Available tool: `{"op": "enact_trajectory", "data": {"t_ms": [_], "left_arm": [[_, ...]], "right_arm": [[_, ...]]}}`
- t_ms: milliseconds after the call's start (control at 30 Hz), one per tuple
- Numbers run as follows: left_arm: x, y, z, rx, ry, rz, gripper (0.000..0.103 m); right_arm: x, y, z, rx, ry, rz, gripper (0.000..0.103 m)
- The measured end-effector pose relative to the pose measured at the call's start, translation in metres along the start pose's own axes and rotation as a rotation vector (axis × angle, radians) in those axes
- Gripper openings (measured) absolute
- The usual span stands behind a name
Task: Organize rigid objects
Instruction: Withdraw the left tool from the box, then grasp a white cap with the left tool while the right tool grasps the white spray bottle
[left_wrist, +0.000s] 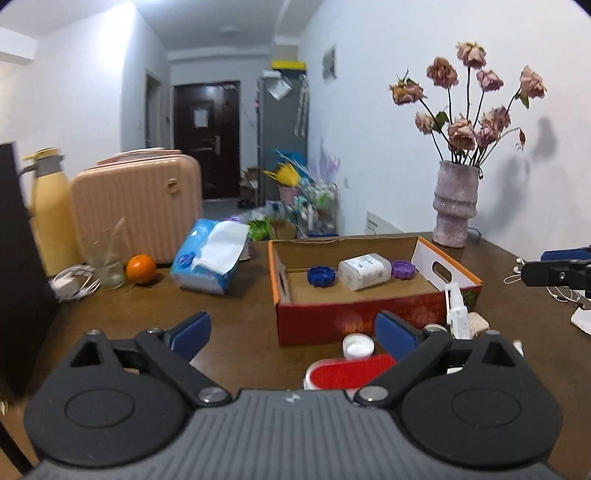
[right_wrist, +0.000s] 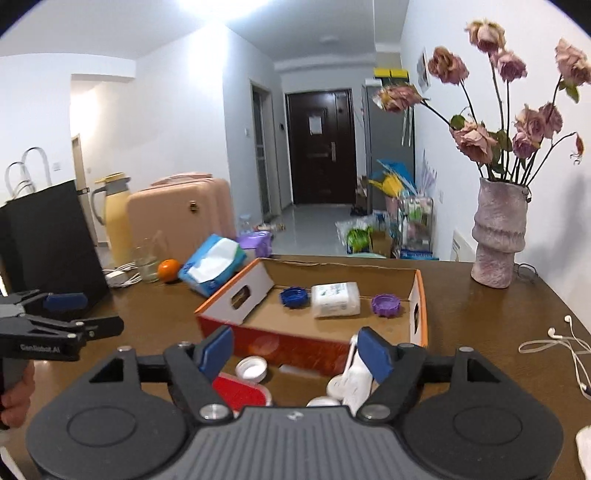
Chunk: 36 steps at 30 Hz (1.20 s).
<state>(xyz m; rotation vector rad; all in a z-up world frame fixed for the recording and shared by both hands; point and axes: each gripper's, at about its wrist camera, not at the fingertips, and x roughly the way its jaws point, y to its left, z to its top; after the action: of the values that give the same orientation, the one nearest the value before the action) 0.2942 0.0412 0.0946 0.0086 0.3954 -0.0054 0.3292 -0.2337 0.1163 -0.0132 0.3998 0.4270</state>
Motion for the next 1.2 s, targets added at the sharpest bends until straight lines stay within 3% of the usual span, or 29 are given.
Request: {"op": "enact_trajectory", "data": {"t_ms": [133, 233, 367, 500, 867, 1200], "left_arm": [[-0.042, 0.008, -0.037, -0.057, -0.004, -0.074, 0.103], [-0.066, 0.013, -0.061, -0.108, 0.008, -0.072, 0.103], [-0.092, 0.017, -0.090, -0.177, 0.023, -0.052, 0.103], [-0.097, 0.014, -0.105, -0.152, 0.072, -0.057, 0.103], [-0.043, -0.022, -0.102, -0.047, 0.129, -0.095, 0.103], [0.040, -0.038, -0.061, 0.005, 0.110, -0.117, 0.103]], "right_arm": [[-0.032, 0.024, -0.034, -0.088, -0.049, -0.082, 0.079], [-0.056, 0.039, -0.065, -0.117, -0.069, -0.098, 0.084], [-0.074, 0.048, -0.104, -0.037, -0.034, -0.105, 0.084], [-0.077, 0.051, -0.134, 0.020, 0.013, -0.125, 0.084], [-0.046, 0.020, -0.143, 0.075, 0.061, -0.186, 0.082], [0.006, -0.026, -0.104, 0.094, 0.035, -0.214, 0.076]]}}
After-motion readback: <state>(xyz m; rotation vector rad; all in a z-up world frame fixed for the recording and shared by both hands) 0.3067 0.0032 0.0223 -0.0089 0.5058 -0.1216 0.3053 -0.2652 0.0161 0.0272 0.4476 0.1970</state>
